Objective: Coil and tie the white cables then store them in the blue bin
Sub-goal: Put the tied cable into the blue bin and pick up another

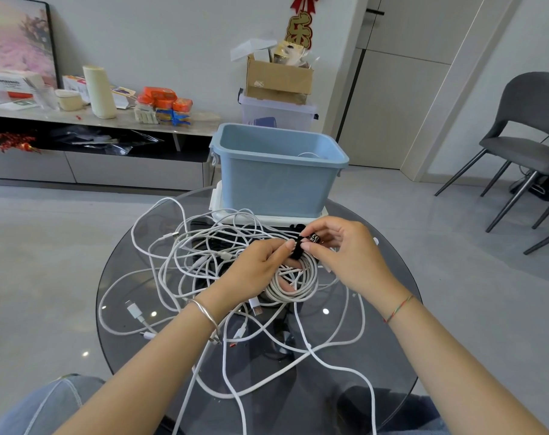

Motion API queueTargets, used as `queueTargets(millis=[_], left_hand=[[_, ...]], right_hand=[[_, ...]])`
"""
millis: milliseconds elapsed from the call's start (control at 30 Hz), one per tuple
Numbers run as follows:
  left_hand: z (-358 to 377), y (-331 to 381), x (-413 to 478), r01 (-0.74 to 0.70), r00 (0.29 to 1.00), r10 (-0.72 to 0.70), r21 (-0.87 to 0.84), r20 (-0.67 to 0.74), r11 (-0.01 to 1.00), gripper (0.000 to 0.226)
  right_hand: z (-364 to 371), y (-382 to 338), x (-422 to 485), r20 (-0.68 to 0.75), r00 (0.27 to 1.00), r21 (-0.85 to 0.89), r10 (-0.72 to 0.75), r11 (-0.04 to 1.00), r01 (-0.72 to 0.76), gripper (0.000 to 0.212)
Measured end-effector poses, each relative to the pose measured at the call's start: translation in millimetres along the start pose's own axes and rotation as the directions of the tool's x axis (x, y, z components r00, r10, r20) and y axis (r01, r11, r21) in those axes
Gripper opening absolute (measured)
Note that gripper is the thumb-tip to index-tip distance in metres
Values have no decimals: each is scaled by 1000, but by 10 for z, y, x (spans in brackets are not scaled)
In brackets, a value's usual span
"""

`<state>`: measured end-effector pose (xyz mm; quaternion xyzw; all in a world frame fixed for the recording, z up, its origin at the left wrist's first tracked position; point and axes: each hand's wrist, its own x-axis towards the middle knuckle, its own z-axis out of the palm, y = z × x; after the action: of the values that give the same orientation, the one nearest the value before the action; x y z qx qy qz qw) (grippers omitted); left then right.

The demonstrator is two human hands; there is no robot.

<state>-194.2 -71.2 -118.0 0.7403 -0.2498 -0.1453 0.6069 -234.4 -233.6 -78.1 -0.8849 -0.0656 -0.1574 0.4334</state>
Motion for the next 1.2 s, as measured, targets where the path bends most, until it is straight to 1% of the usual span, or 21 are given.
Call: queueTargets(millis=[100, 200, 300, 400, 467, 533, 567, 633, 700, 767, 800, 867, 1000, 1100, 1200], left_hand=[[-18, -11, 1, -9, 1000, 9, 24, -3, 1000, 24], [-28, -20, -5, -15, 1000, 15, 44, -2, 999, 25], [-10, -14, -26, -9, 1000, 9, 55, -9, 998, 27], [10, -25, -21, 8, 999, -7, 24, -33, 1000, 26], [14, -30, -13, 11, 999, -10, 24, -48, 1000, 25], [21, -38, -8, 10, 998, -8, 22, -58, 1000, 25], [23, -46, -1, 14, 998, -13, 16, -63, 1000, 25], [29, -52, 0, 21, 996, -20, 16, -84, 1000, 27], [23, -68, 19, 8, 994, -7, 10, -109, 1000, 29], [13, -71, 37, -26, 990, 24, -7, -141, 1000, 27], [7, -73, 42, -47, 986, 45, -8, -160, 999, 27], [-15, -85, 67, -85, 975, 87, 19, -203, 996, 27], [-63, -81, 61, -82, 968, 72, -34, -240, 996, 34], [-85, -57, 62, -59, 973, 38, -85, -227, 995, 37], [-105, -40, 53, -12, 984, -12, -131, -179, 991, 39]], right_hand=[[22, -6, 4, -12, 1000, 25, 25, 999, -25, 14], [20, -11, 7, 12, 999, 39, 32, 999, -32, 16], [-3, -15, 9, 69, 997, 11, 47, 999, -48, 20], [-41, -16, 15, 126, 992, 14, 9, 1000, -10, 25], [-40, -15, 18, 94, 995, 39, -20, 999, 17, 22], [-5, -8, 18, 3, 999, -24, -46, 999, 46, 12], [14, -2, 15, -44, 996, -79, -72, 994, 69, 8], [45, 0, 2, -116, 979, -180, -170, 973, 147, 6], [53, 1, 5, -175, 931, -310, -321, 915, 257, 6], [67, -9, 5, -210, 868, -431, -450, 840, 332, 5], [89, -18, -4, -217, 848, -444, -483, 823, 355, 5], [156, -24, -35, -217, 830, -396, -514, 823, 407, 6], [298, 18, -71, -181, 838, -323, -515, 836, 444, 12], [327, 60, -79, -158, 816, -359, -555, 803, 477, 9], [340, 69, -76, -124, 791, -408, -599, 758, 510, 16]])
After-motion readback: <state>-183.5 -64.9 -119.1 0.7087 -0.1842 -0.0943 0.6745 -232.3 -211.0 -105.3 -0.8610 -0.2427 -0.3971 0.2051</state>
